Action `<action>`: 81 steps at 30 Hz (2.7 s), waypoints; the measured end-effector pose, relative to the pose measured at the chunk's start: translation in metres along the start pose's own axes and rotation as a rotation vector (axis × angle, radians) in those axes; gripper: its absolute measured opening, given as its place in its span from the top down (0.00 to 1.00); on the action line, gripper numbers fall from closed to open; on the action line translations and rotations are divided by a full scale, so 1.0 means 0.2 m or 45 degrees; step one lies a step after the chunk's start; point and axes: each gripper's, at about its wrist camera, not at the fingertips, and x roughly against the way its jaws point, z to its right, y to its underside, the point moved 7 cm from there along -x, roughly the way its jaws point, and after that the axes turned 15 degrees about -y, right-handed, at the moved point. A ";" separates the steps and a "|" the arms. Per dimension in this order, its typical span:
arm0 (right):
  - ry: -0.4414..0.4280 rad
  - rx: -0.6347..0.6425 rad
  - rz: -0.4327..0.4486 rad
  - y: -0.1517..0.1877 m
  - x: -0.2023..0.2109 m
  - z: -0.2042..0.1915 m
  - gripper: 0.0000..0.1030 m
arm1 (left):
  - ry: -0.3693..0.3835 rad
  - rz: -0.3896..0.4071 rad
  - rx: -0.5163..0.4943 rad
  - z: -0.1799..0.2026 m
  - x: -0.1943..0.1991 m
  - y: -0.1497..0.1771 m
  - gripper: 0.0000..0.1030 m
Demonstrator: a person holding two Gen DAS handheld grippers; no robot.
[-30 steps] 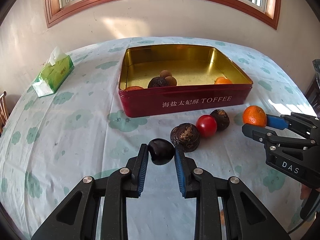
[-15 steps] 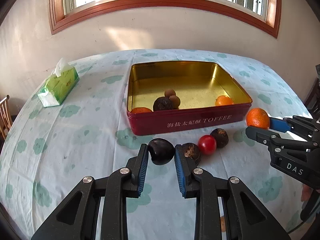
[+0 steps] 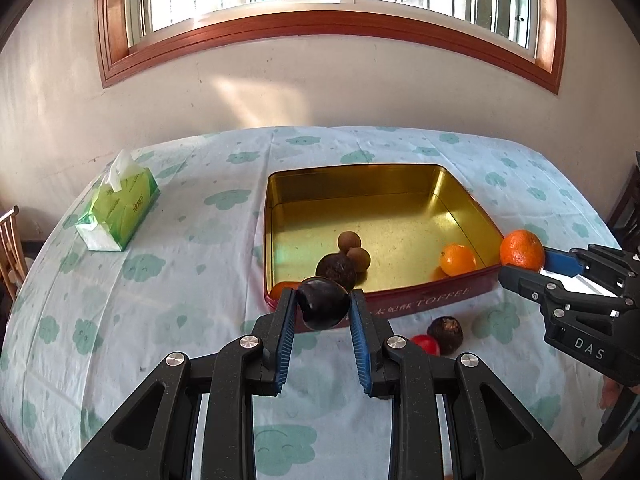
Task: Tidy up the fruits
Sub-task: 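Lower the orange into the tin with the right tool while the left drops the plum, then withdraw both open tools from the tin toward the remaining fruits, then close the right tool around the small brown round fruit and lift it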
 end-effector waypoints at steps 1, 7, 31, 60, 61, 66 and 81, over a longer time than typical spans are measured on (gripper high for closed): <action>0.001 -0.001 -0.002 -0.01 -0.01 0.01 0.64 | -0.005 -0.004 0.004 0.00 -0.01 -0.02 0.73; -0.014 -0.024 -0.015 -0.06 -0.08 0.04 0.64 | 0.004 -0.026 0.017 0.01 -0.09 -0.09 0.73; -0.017 -0.019 -0.107 -0.13 -0.34 0.08 0.62 | -0.021 -0.130 -0.042 0.07 -0.37 -0.05 0.73; -0.022 -0.005 -0.050 0.17 0.02 -0.14 0.57 | -0.017 -0.073 -0.041 0.02 0.03 0.21 0.60; -0.033 -0.010 -0.059 0.22 0.04 -0.16 0.57 | -0.025 -0.082 -0.044 0.01 0.05 0.24 0.60; -0.050 0.002 -0.109 0.43 0.09 -0.26 0.57 | -0.056 -0.129 -0.028 -0.04 0.10 0.44 0.60; -0.153 0.077 -0.198 0.76 0.09 -0.57 0.57 | -0.091 -0.153 0.035 -0.19 0.20 0.69 0.60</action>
